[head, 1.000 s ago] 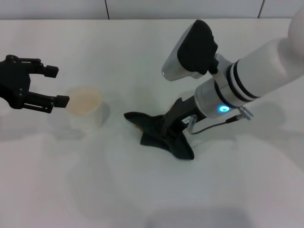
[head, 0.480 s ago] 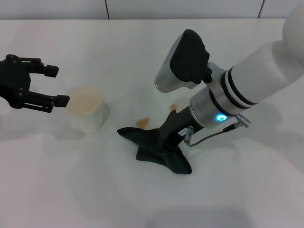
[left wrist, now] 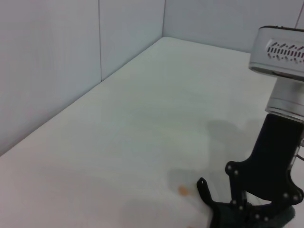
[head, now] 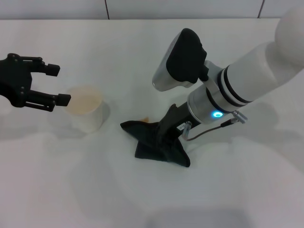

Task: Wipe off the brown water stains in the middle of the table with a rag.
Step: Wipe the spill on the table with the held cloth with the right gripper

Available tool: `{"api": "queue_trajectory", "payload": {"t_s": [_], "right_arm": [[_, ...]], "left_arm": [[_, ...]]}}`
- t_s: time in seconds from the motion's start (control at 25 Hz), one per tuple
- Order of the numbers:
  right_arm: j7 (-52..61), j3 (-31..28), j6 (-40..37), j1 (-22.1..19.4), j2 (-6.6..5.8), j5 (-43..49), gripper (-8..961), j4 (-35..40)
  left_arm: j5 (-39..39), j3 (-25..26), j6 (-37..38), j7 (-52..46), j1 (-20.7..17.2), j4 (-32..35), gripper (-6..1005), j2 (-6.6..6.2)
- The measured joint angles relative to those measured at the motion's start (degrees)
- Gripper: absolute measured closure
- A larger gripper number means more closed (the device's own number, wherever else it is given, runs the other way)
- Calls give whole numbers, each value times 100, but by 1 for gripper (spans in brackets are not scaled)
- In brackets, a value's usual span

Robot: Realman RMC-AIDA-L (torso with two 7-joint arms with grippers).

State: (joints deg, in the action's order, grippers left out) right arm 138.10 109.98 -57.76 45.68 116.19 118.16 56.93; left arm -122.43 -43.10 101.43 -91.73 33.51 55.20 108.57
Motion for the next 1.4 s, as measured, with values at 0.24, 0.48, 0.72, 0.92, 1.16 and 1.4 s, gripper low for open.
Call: {"api": "queue_trajectory", "payload": {"t_s": [0.24, 0.48, 0.72, 0.92, 1.16, 1.4], "right_arm": [[19, -31, 251, 55, 0, 4, 891, -223], [83, -68, 491, 66, -12, 3, 884, -339], [93, -187, 665, 82, -16, 9, 876, -462], [94, -294, 813, 102, -25, 13, 871, -590], [95, -514, 924, 135, -35, 48, 864, -817], [84, -816, 950, 44, -60, 83, 856, -871]], "left_arm": [[1, 4, -1, -5, -1, 0, 113, 13], [1, 4, -23, -12, -2, 0, 113, 23], [1, 4, -66, -12, 1, 0, 113, 24], [1, 4, -78, -6, 5, 0, 113, 24], [0, 4, -88, -3, 7, 0, 113, 23], [-2, 4, -91, 6, 7, 0, 113, 28]]}}
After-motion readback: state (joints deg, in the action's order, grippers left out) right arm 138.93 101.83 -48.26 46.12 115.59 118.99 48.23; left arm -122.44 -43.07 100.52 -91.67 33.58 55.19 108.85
